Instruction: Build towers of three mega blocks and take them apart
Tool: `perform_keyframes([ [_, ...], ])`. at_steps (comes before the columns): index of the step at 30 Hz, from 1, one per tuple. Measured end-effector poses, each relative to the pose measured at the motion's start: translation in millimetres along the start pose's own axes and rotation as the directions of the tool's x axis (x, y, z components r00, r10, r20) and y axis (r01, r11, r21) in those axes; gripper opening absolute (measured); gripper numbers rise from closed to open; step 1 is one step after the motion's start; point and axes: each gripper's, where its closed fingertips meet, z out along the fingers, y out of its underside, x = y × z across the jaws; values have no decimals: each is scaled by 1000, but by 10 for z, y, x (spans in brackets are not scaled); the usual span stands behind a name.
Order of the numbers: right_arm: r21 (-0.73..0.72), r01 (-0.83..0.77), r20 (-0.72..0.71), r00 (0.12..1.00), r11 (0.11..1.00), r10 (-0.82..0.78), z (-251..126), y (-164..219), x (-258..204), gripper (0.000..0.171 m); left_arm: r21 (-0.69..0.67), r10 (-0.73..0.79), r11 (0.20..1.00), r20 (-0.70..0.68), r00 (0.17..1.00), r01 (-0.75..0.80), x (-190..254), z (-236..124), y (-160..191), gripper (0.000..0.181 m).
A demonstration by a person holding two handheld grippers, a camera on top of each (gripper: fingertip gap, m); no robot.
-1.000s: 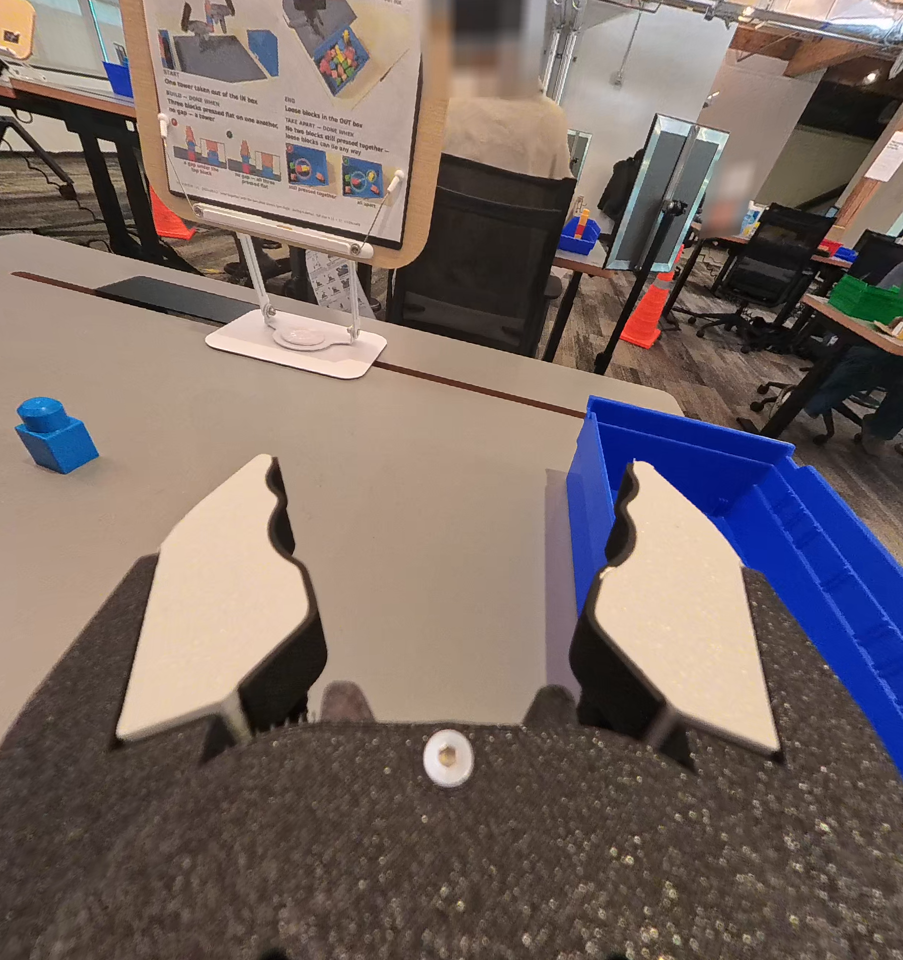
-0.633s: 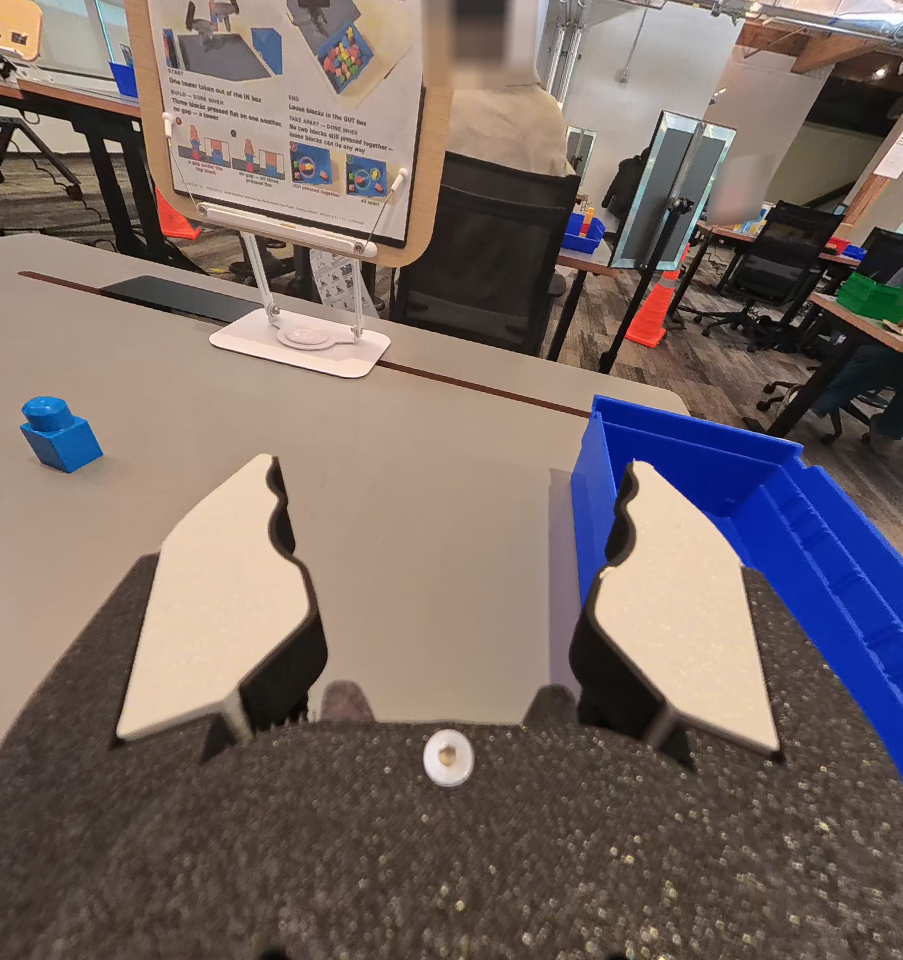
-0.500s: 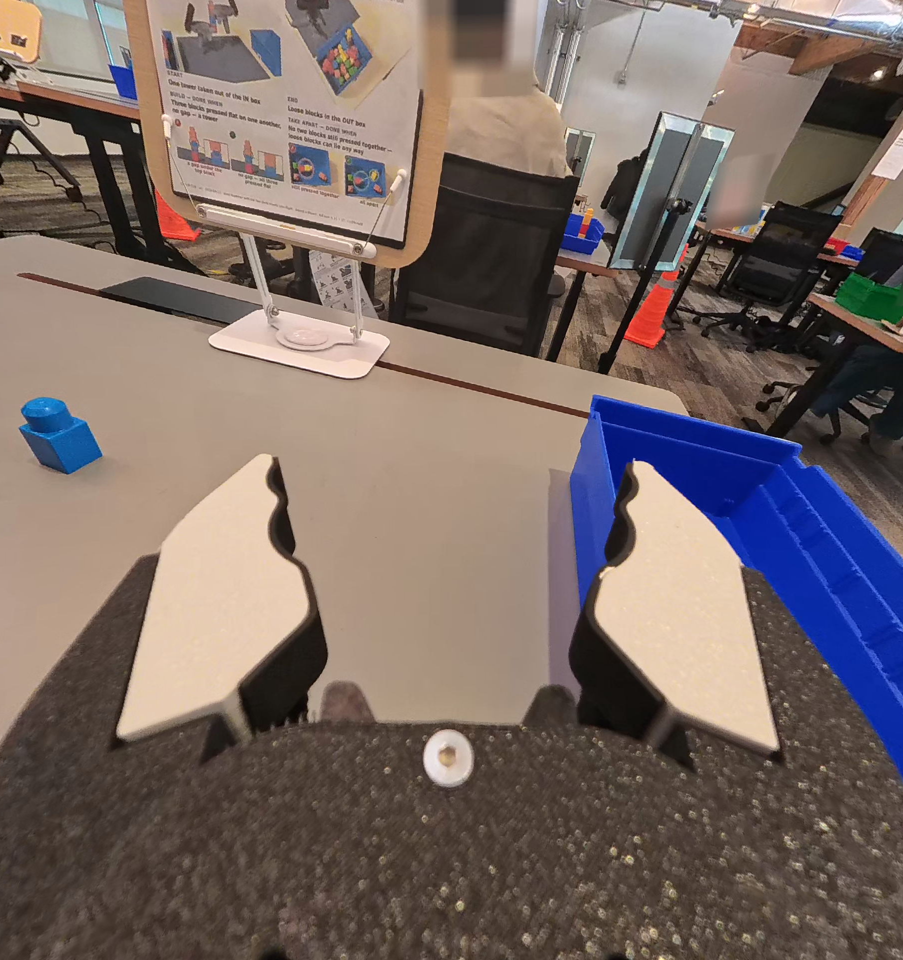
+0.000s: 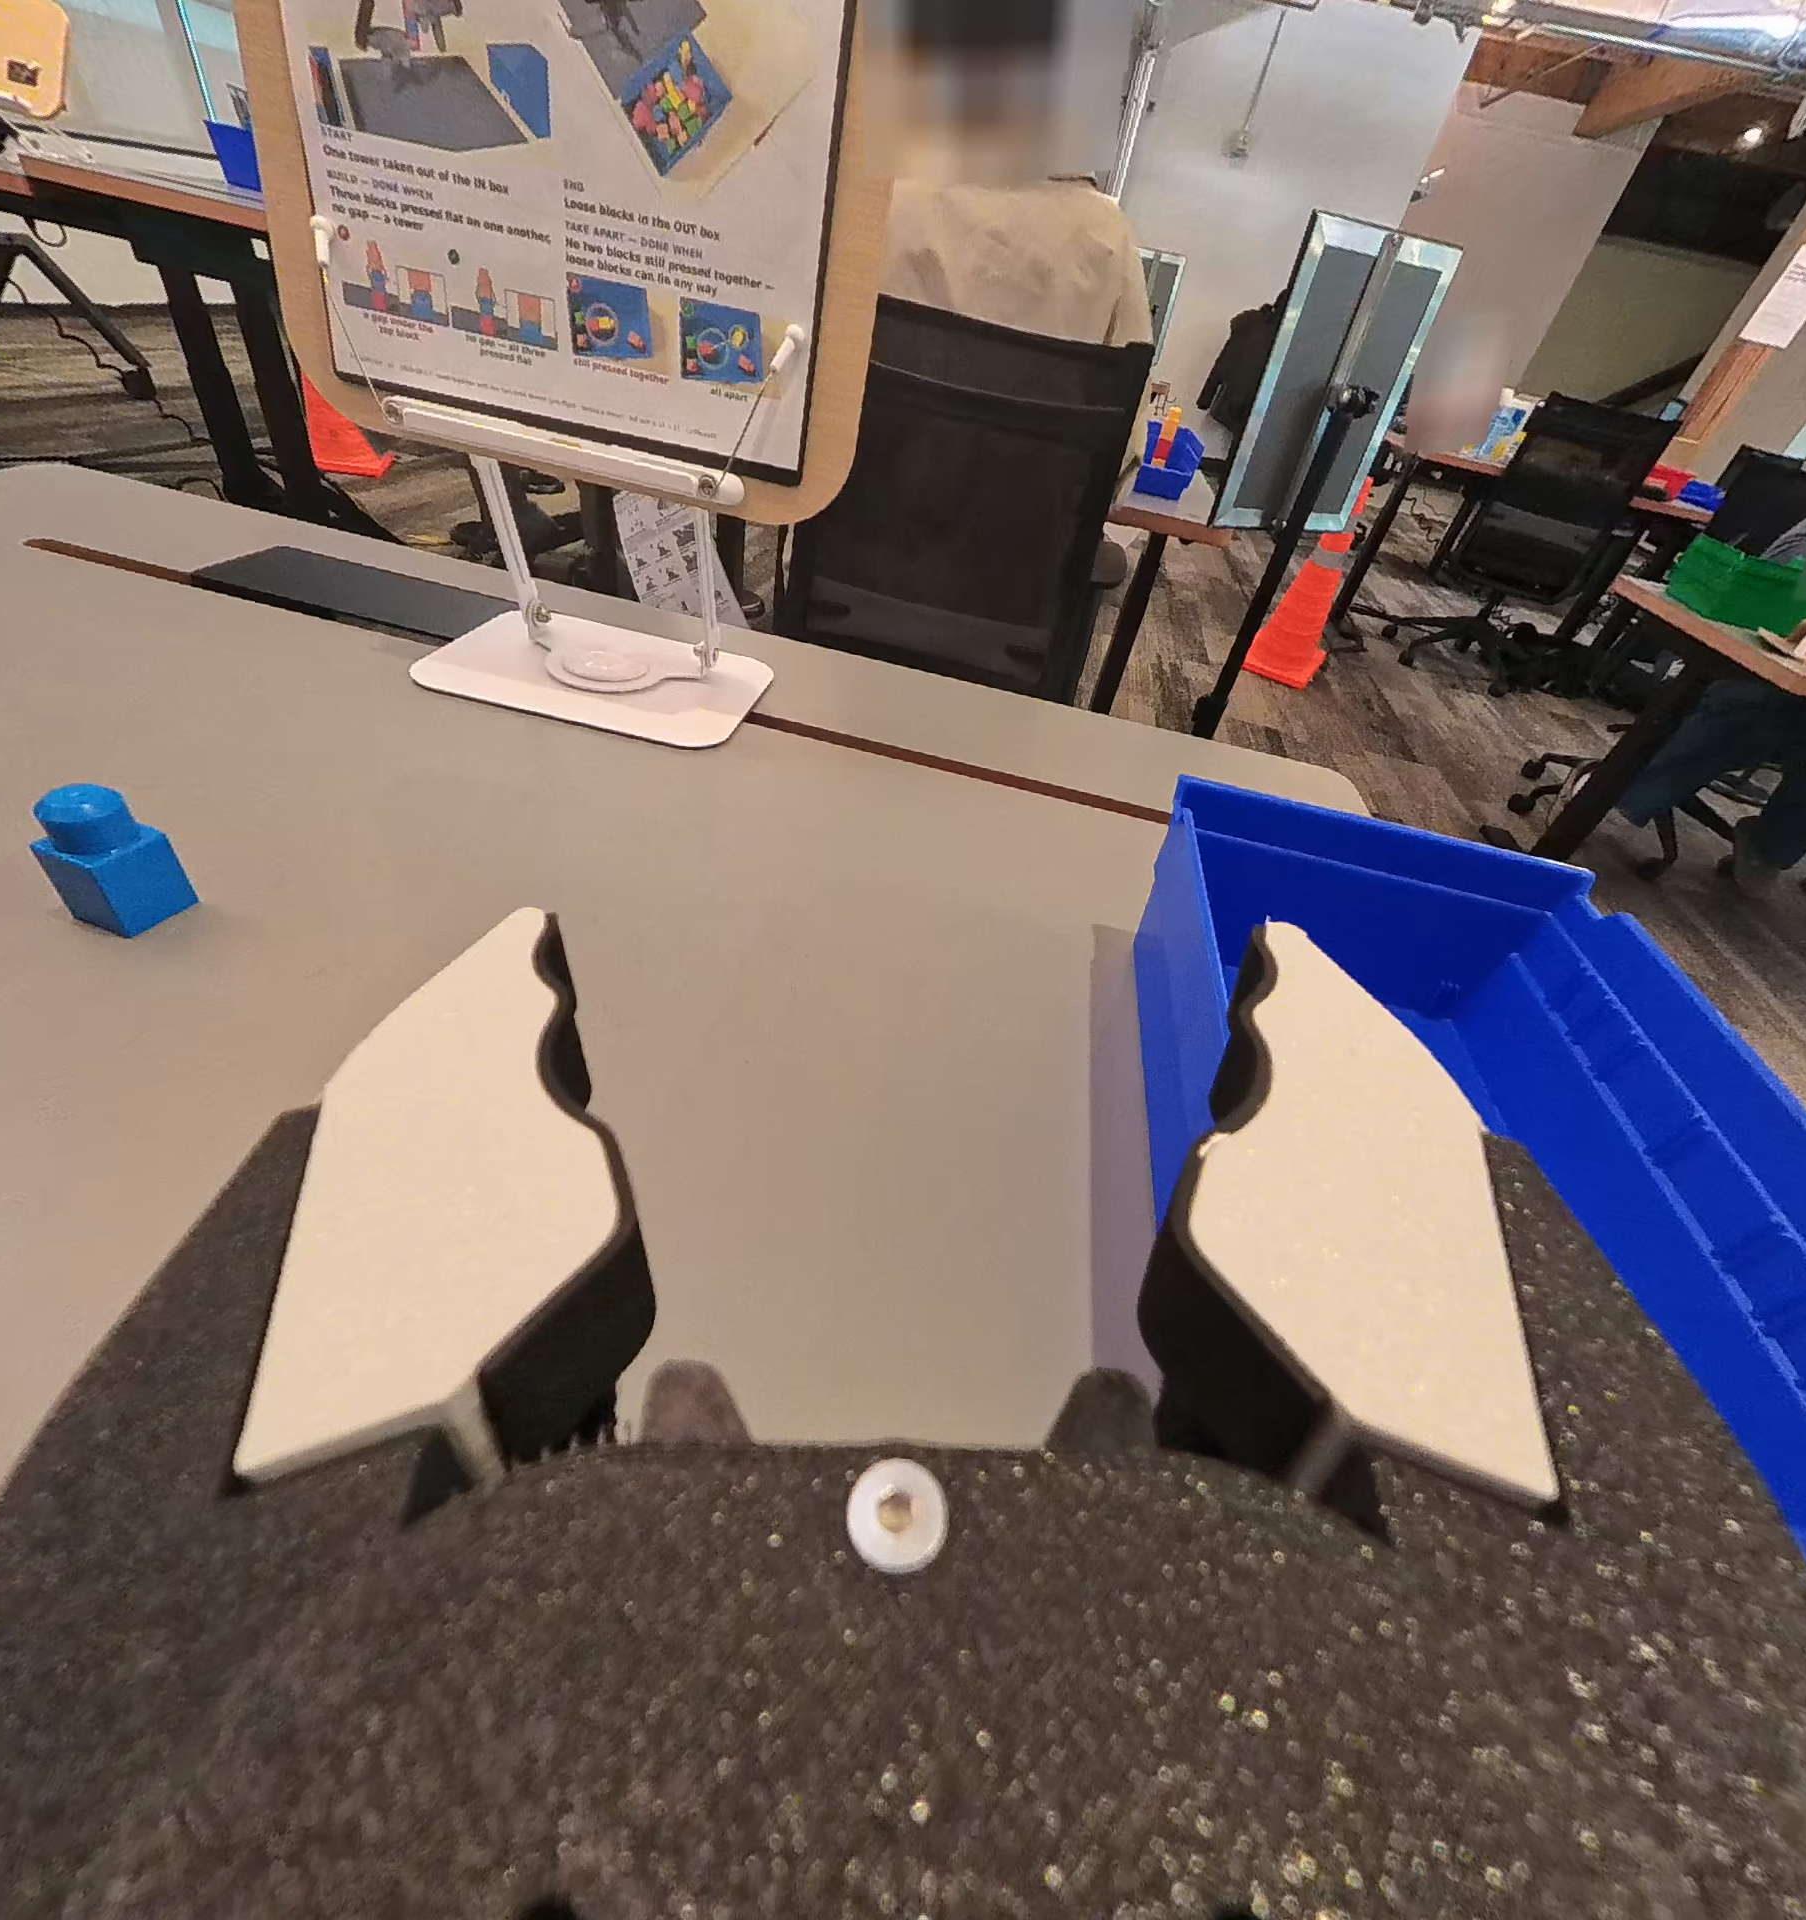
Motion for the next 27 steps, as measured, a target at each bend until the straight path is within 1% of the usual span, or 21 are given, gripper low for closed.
perform_keyframes([
  [27,-17,0,16,1000,1000,1,36,53,-40,118,68,103,992,24,994,-105,162,-249,-581,29],
])
